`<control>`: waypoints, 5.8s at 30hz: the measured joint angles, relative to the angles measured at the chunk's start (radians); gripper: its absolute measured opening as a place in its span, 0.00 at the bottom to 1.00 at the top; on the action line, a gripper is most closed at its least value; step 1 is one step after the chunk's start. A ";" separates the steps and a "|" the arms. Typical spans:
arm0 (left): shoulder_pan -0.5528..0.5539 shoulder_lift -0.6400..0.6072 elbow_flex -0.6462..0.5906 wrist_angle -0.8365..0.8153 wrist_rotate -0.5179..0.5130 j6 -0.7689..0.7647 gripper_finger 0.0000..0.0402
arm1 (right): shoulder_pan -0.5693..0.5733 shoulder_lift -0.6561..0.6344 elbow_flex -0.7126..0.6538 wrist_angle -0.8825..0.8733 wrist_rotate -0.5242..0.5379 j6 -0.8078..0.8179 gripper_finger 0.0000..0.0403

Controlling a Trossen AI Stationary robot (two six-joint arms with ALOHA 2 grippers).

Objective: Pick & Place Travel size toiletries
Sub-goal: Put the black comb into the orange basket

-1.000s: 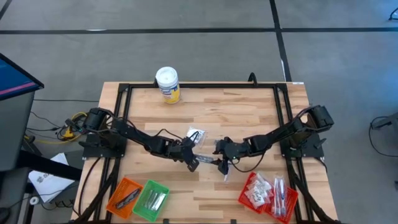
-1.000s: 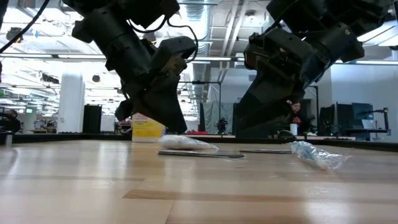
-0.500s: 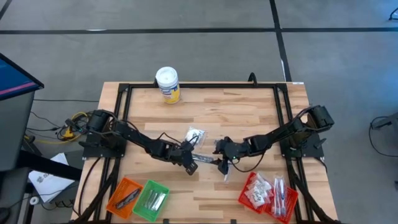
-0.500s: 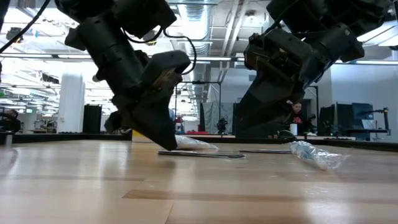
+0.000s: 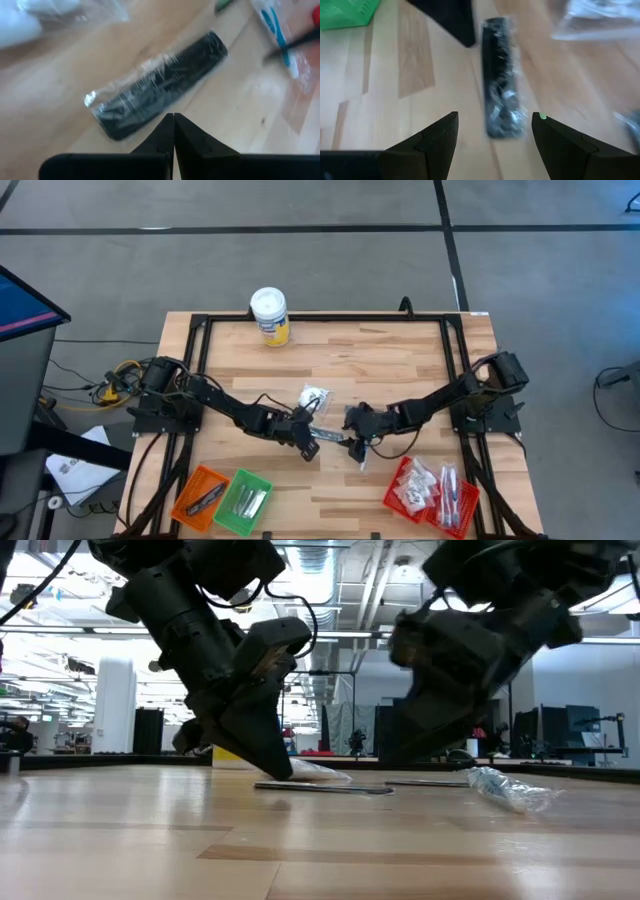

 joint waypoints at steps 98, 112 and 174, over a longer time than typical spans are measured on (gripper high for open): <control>0.008 -0.057 -0.079 0.061 -0.044 -0.026 0.00 | 0.020 0.049 0.091 -0.121 0.086 -0.047 0.84; 0.010 -0.022 -0.077 0.061 -0.025 -0.035 0.00 | 0.020 0.049 0.091 -0.120 0.085 -0.048 0.83; 0.036 0.054 -0.073 0.146 0.035 -0.011 0.00 | 0.002 0.113 0.119 -0.102 0.057 -0.071 0.83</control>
